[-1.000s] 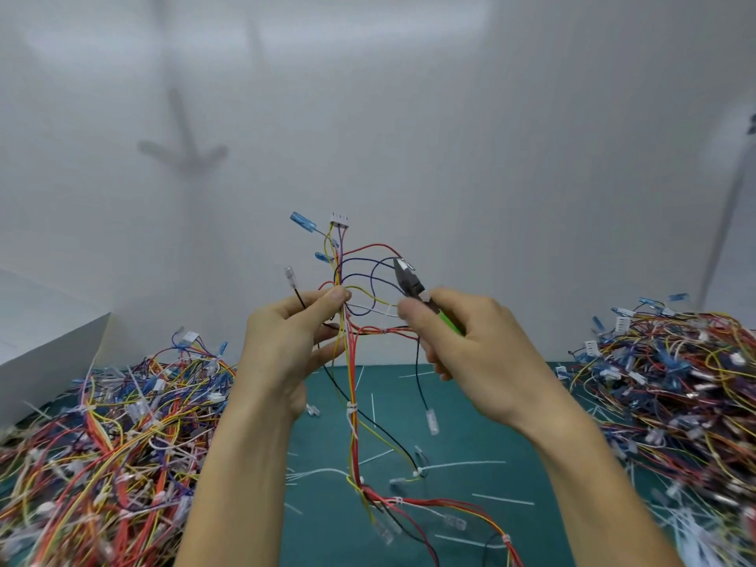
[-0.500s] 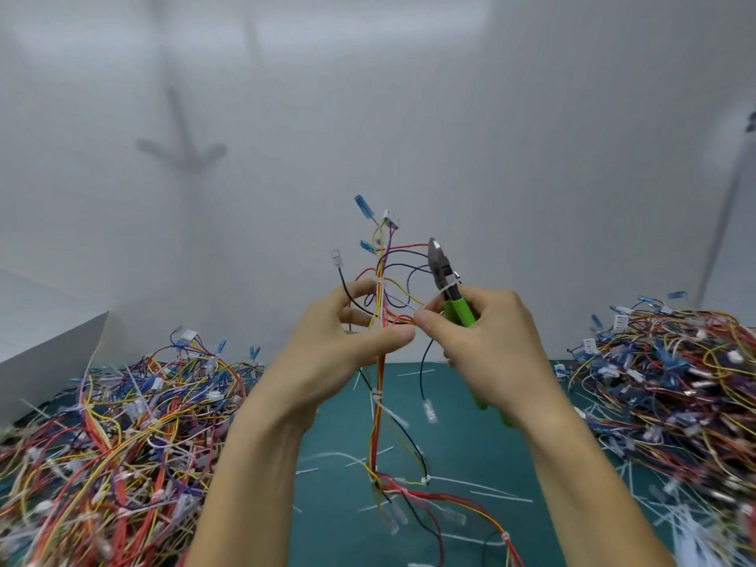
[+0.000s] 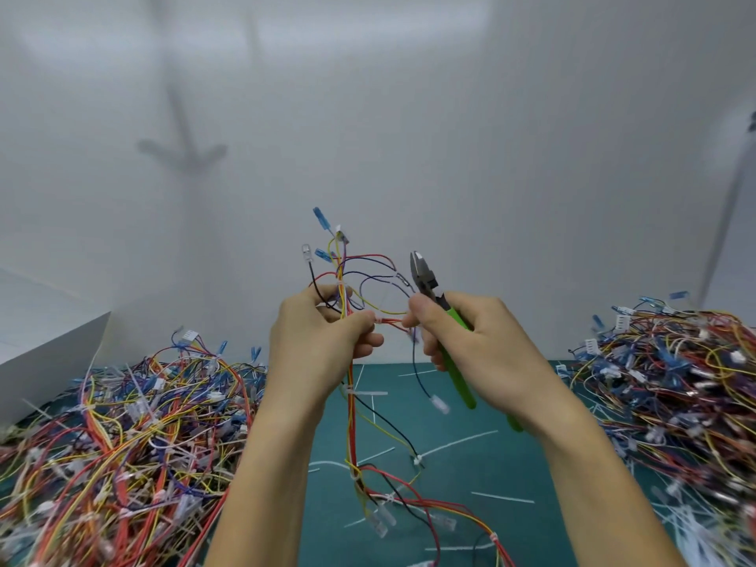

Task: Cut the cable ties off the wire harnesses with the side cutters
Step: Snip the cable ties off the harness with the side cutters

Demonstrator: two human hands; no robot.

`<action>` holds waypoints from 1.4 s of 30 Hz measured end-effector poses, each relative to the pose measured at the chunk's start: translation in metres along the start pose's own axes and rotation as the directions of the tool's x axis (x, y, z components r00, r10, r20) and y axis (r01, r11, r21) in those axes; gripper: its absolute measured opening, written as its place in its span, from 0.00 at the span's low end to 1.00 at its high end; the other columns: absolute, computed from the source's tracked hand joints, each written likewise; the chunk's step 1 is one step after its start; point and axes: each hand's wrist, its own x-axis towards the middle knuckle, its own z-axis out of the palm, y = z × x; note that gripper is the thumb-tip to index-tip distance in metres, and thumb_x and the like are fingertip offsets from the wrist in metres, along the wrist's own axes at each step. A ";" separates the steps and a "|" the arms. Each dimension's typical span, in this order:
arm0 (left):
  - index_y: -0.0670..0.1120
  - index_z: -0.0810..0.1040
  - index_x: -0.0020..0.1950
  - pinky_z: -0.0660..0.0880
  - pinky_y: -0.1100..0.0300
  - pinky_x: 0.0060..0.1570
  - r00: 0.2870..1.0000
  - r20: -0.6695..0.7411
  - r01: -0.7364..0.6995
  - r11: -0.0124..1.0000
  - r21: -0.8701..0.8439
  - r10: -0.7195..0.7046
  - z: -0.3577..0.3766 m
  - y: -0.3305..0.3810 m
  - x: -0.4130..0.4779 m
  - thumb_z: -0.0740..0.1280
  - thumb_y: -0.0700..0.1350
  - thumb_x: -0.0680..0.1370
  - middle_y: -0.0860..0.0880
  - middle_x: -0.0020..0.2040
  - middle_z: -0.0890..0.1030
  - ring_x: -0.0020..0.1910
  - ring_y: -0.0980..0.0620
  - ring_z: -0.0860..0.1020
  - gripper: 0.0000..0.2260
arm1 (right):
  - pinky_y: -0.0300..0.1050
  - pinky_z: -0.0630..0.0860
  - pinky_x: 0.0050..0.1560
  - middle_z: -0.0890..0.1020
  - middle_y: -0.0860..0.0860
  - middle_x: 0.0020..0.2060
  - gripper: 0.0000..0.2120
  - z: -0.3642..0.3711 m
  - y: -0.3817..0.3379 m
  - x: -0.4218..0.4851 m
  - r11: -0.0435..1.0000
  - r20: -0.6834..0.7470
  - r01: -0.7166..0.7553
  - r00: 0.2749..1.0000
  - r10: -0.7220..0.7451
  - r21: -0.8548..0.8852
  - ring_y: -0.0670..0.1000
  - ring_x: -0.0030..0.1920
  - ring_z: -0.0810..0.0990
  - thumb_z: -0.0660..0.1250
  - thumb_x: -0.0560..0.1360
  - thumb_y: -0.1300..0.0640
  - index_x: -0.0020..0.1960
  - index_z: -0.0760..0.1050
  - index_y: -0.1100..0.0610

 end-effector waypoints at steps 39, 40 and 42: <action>0.44 0.78 0.57 0.82 0.46 0.50 0.999 0.015 -0.052 0.992 0.117 0.051 -0.002 -0.002 -0.002 0.75 0.37 0.71 0.38 0.41 0.84 0.36 0.48 0.86 0.16 | 0.44 0.63 0.29 0.74 0.46 0.31 0.23 0.009 0.009 -0.005 0.753 0.025 0.047 0.999 -0.040 -0.656 0.45 0.34 0.71 0.54 0.77 0.31 0.42 0.72 0.50; 0.44 0.78 0.58 0.82 0.46 0.50 0.999 0.014 -0.052 0.992 0.119 0.051 -0.002 -0.001 -0.001 0.75 0.37 0.71 0.38 0.42 0.84 0.36 0.49 0.86 0.17 | 0.44 0.63 0.29 0.74 0.46 0.31 0.23 0.009 0.009 -0.005 0.753 0.026 0.046 0.999 -0.039 -0.656 0.45 0.34 0.71 0.54 0.77 0.31 0.42 0.72 0.50; 0.44 0.78 0.57 0.82 0.46 0.50 0.999 0.014 -0.054 0.991 0.119 0.053 -0.002 -0.001 -0.001 0.75 0.37 0.71 0.38 0.42 0.84 0.36 0.49 0.86 0.16 | 0.44 0.62 0.29 0.74 0.46 0.31 0.23 0.009 0.009 -0.005 0.757 0.027 0.045 0.999 -0.036 -0.652 0.45 0.34 0.72 0.54 0.77 0.31 0.42 0.72 0.50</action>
